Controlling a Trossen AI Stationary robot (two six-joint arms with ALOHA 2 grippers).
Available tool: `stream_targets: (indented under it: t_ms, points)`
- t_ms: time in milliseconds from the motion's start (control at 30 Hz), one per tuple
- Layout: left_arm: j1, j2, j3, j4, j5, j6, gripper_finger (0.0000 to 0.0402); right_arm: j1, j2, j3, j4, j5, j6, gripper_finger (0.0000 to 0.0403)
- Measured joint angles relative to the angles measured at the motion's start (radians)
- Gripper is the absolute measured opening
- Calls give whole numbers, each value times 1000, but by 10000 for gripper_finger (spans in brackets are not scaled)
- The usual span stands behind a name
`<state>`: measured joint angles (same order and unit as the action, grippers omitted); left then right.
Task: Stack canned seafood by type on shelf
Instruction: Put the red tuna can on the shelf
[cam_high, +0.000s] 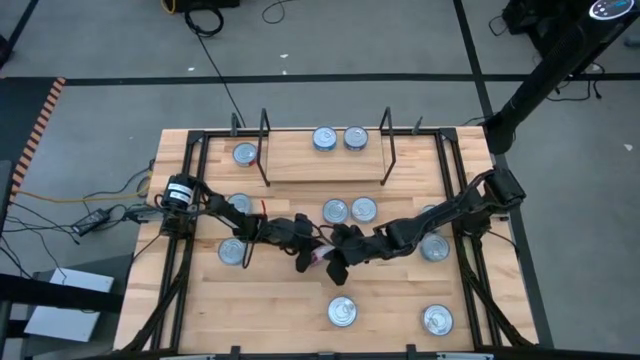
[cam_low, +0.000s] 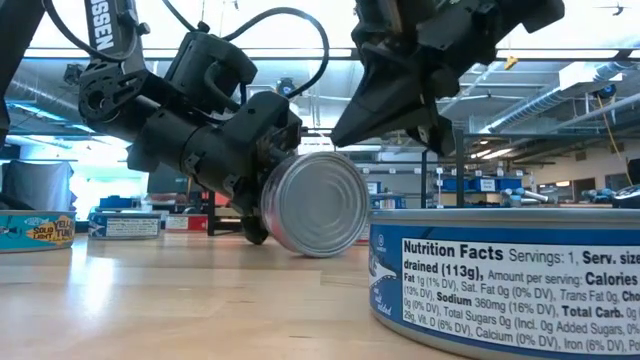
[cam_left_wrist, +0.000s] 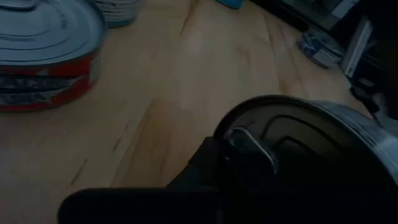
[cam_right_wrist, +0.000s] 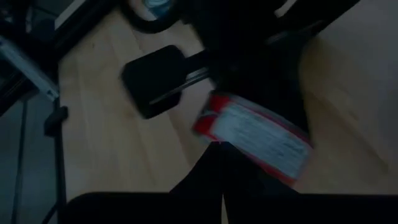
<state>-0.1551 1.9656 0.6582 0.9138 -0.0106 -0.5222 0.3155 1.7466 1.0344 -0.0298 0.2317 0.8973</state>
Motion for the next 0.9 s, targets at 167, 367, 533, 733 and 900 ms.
stream_targets:
  t_ms: [167,367,533,733,900]
  points:
    - [0,0,0,-7,24,19,1,-14,0,0,-10,-14,-1,6]
    - [15,-14,0,-24,43,39,1,-17,0,0,-10,-21,-8,8]
    - [66,-53,0,-36,121,39,1,-17,0,0,-9,-26,-10,8]
    - [102,-143,0,-164,136,108,1,-17,0,0,-9,-27,-33,12]
    - [111,-281,-1,-346,132,157,1,-20,-4,0,-17,-71,-72,13]
